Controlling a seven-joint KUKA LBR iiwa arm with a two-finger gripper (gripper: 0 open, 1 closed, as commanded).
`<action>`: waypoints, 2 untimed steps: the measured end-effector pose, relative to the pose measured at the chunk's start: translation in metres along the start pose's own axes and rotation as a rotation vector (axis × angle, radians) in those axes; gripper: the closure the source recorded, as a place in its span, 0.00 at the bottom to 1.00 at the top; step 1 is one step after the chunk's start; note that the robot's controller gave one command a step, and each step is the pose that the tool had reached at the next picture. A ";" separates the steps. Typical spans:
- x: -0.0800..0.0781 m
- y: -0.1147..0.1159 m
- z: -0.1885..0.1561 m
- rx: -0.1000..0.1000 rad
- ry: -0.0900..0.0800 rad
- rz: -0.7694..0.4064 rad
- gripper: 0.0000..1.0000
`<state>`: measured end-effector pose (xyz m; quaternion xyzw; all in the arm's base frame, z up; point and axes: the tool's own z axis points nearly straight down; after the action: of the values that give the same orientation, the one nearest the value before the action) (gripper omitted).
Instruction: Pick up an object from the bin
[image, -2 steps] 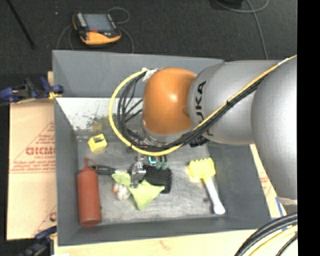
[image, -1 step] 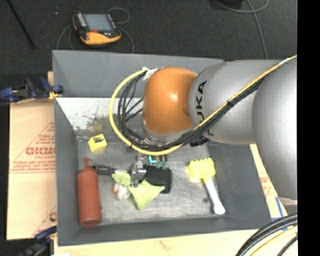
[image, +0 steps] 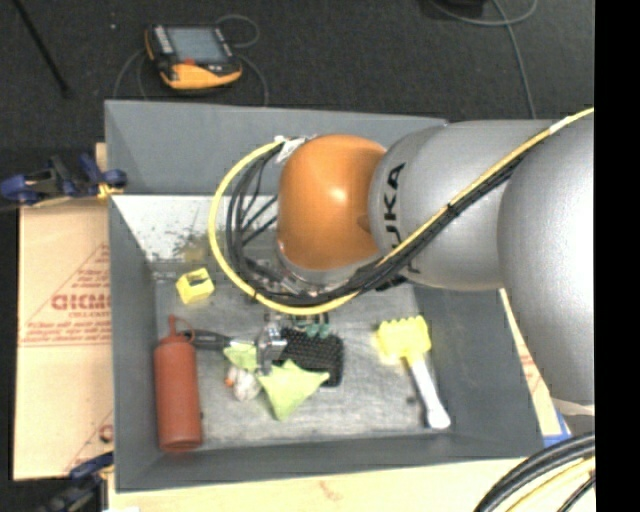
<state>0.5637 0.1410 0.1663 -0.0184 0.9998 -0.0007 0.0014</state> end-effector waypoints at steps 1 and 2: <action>-0.008 -0.018 0.092 -0.004 -0.008 -0.306 1.00; -0.008 -0.018 0.092 -0.004 -0.008 -0.305 1.00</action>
Offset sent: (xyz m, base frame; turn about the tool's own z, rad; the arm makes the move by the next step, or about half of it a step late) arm 0.0000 0.0000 0.0000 0.0000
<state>0.5729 0.1228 0.0743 -0.1702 0.9854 0.0010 0.0050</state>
